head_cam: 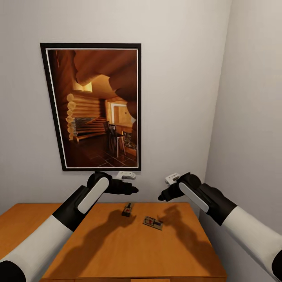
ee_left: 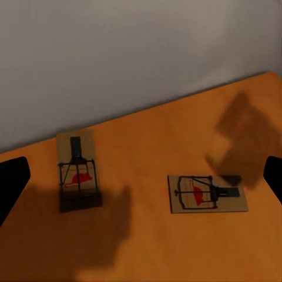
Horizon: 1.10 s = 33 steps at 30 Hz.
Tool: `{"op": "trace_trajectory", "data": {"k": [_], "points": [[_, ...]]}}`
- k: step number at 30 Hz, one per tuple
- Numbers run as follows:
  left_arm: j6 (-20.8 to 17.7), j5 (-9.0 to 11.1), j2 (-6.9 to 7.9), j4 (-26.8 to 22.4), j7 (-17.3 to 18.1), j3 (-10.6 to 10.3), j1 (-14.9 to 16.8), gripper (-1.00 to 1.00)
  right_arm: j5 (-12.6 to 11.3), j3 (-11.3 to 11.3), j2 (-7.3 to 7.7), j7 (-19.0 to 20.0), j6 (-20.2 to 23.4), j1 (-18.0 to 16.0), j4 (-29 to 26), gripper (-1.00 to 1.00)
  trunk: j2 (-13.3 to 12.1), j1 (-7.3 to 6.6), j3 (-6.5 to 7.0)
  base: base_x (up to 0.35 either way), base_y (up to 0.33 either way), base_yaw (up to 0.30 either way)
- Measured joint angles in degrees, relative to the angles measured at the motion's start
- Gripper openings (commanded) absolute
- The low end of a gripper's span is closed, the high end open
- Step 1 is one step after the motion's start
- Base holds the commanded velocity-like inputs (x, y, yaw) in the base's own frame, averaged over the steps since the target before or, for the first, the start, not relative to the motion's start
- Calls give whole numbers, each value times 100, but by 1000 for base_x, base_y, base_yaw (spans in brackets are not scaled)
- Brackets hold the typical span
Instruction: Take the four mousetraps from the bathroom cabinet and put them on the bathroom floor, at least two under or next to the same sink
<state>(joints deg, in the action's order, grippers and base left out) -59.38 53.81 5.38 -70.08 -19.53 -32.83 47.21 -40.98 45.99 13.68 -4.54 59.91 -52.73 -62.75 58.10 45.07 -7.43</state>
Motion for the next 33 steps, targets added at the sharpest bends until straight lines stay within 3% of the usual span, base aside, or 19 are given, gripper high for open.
{"op": "trace_trajectory", "data": {"k": [18, 29, 33], "points": [[0, 3, -5, 4, 0, 0, 0, 100, -8, 59, -6, -6, 0, 5, -12, 100, 0, 0, 0, 0, 0, 0], [0, 8, 1, 23, 0, 0, 0, 100, -10, 648, 11, -6, 0, 9, 0, 100, 0, 0, 0, 0, 0, 0], [0, 8, 1, 25, 0, 2, 0, 100, -29, 754, 15, -2, 0, 9, 13, 100, 0, 0, 0, 0, 0, 0]]}}
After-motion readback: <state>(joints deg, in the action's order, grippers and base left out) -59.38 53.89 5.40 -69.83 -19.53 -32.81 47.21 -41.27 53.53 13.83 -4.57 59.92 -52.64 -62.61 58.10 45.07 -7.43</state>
